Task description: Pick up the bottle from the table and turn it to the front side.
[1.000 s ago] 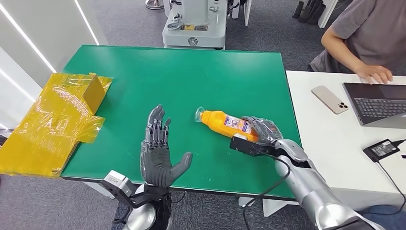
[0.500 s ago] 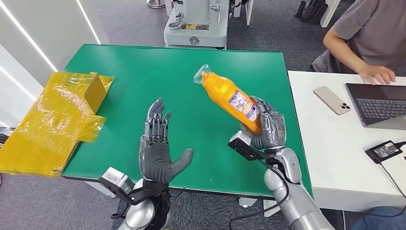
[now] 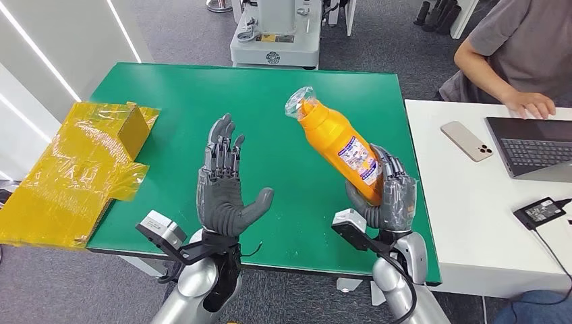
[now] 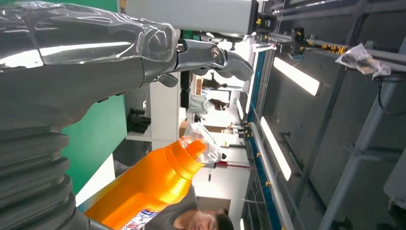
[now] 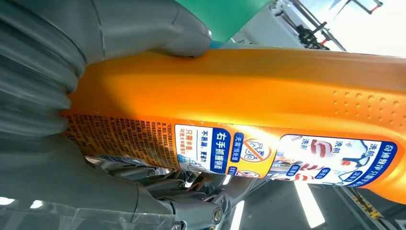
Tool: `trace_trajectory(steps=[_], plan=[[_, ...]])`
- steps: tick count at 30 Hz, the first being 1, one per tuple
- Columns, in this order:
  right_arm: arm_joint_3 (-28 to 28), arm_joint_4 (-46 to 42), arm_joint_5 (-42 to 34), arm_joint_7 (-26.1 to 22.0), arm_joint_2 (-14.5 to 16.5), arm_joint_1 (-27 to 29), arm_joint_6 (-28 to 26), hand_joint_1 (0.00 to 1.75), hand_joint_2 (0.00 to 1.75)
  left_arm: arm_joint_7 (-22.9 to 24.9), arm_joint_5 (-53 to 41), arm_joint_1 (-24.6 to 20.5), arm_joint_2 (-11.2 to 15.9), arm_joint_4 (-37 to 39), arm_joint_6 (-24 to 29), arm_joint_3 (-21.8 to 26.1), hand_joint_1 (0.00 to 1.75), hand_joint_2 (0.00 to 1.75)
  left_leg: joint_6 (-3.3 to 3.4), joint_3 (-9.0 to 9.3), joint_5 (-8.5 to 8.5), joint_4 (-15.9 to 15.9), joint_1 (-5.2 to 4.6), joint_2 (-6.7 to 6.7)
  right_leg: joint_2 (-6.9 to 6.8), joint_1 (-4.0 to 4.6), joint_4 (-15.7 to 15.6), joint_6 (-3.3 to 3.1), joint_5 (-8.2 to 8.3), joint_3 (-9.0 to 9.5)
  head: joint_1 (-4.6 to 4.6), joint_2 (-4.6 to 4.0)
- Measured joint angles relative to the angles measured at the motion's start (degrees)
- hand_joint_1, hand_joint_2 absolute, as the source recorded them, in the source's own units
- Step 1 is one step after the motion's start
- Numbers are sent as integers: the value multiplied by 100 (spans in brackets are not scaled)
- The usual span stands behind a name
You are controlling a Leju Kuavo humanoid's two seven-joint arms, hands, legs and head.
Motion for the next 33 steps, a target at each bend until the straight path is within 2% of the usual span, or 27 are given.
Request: trace_trajectory(steps=[3, 7, 11, 22, 33], plan=[[0, -27, -84, -117, 20, 8, 5, 175, 175, 47, 37, -93, 0, 64, -21, 0, 0, 175, 0, 0, 0, 0, 0, 0, 0, 0, 0, 0, 0, 0, 1, 0], [51, 24, -397, -707, 134, -83, 88, 175, 175, 318, 225, -625, -3, 573, -265, 0, 0, 175, 0, -1, 1, 0, 0, 0, 1, 0, 1, -1, 1, 0, 1, 0], [186, 147, -469, -942, 193, -220, 255, 175, 175, 382, 435, -899, -13, 976, -469, 0, 0, 175, 0, 1, 1, 0, 0, 1, 2, 0, 1, -2, 1, 0, 1, 0], [416, 459, -569, -994, 216, -352, 608, 175, 175, 408, 583, -1224, -29, 1492, -623, -1, 0, 175, 0, -1, 0, 0, 0, 1, 1, 0, 0, -2, 0, -1, 0, 0], [487, 885, -777, -927, 216, -536, 1312, 175, 175, 405, 619, -1286, -15, 1657, -623, -10, 0, 175, 0, 0, 1, 1, 0, 1, 2, 0, 1, -2, 1, -1, -1, 0]])
